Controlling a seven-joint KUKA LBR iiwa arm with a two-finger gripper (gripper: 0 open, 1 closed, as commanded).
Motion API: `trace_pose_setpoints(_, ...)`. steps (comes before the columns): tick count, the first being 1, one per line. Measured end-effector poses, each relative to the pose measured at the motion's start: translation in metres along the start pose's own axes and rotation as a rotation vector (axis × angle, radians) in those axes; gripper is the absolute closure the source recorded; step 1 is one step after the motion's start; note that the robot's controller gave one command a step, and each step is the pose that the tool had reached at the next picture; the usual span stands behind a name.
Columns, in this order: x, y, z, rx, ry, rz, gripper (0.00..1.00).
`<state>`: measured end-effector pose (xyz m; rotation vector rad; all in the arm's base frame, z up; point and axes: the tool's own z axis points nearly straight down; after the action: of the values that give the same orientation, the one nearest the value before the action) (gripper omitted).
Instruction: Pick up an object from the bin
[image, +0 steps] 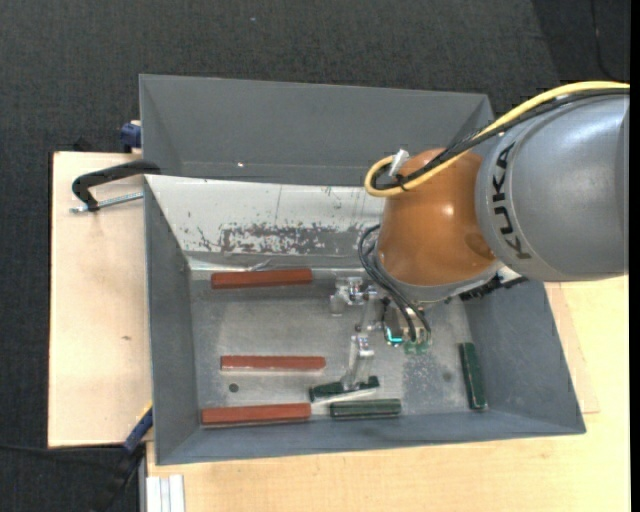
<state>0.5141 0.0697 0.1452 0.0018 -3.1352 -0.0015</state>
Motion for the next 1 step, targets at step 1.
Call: trace_pose_setpoints(1,-0.0017,-0.0003,-0.0035,-0.001,-0.007,0.001,0.0)
